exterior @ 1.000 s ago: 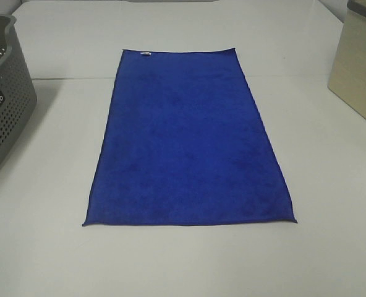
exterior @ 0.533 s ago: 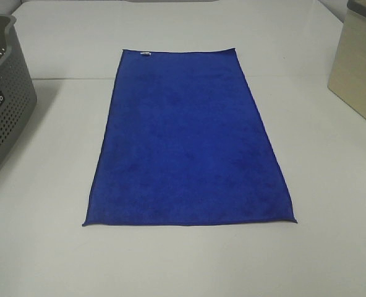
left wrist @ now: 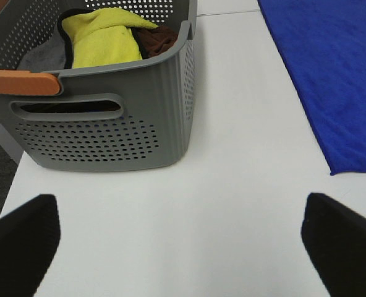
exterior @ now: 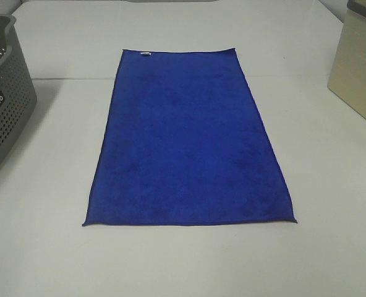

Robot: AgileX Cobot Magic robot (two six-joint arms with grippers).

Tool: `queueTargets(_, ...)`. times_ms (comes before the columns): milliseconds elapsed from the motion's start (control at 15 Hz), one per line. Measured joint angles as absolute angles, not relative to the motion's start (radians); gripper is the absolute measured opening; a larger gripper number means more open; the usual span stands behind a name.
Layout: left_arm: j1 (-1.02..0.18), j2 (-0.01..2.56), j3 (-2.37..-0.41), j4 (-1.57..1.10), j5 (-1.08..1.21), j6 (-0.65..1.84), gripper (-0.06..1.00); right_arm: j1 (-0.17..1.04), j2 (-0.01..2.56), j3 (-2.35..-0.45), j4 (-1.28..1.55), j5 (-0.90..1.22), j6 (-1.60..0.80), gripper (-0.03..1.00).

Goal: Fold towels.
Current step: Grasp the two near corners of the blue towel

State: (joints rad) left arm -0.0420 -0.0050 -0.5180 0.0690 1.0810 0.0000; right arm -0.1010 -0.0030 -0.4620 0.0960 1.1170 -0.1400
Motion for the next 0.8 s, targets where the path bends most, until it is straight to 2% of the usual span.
queueTargets(800,-0.042,-0.005,-0.518,0.069,1.081,0.0,0.99,-0.101,-0.003,-0.462,0.096,1.117,-0.137,0.97)
